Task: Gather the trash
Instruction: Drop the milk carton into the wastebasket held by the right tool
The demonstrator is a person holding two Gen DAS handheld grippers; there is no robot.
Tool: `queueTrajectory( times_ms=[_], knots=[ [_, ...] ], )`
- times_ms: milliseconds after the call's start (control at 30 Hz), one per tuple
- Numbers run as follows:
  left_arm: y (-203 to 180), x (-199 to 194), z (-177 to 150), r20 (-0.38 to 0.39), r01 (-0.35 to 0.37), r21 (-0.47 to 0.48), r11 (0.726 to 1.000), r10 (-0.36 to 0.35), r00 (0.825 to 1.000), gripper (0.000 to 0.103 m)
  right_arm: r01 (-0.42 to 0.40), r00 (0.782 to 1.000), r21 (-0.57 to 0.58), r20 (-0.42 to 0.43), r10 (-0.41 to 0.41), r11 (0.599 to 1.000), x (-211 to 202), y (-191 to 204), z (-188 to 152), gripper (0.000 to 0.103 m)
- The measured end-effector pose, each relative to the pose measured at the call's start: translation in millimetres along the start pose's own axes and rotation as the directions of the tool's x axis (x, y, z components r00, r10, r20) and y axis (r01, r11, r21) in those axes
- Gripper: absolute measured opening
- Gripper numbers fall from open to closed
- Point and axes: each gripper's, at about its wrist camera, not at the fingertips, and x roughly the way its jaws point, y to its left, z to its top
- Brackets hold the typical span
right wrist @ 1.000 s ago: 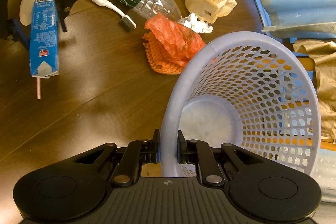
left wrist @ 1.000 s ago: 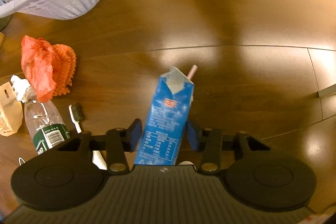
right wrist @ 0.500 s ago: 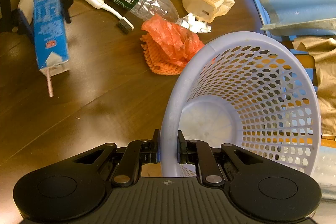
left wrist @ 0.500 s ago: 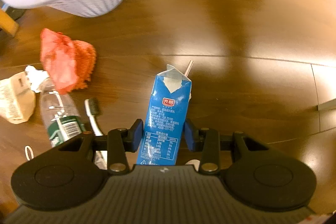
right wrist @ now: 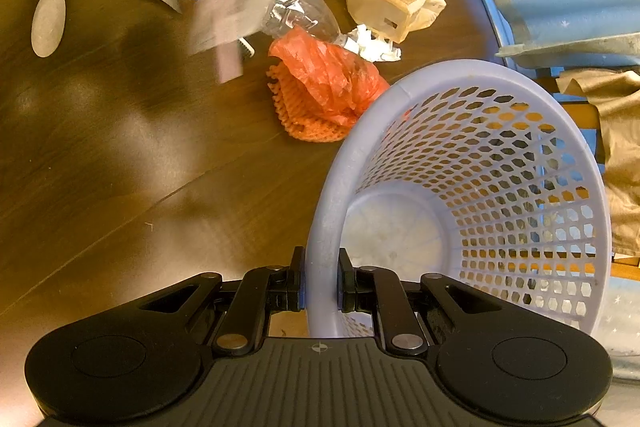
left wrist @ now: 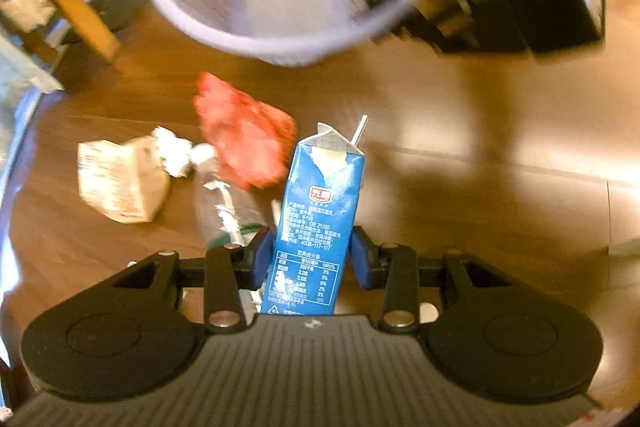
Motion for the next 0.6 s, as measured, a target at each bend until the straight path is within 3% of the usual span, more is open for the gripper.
queueTrajectory(
  times_ms=[300,600],
  knots=[
    [30,-49,33,0.111,-0.055,-0.022,0.998,0.057,0.992,0.036,0.001,1.000,-0.005,0.002,-0.001,1.000,0,1,0,0.010],
    [43,-68,92,0.236,-0.081,0.024,0.996,0.073,0.969,0.036,-0.002,1.000,0.000,0.005,0.002,1.000,-2,1,-1,0.010]
  ],
)
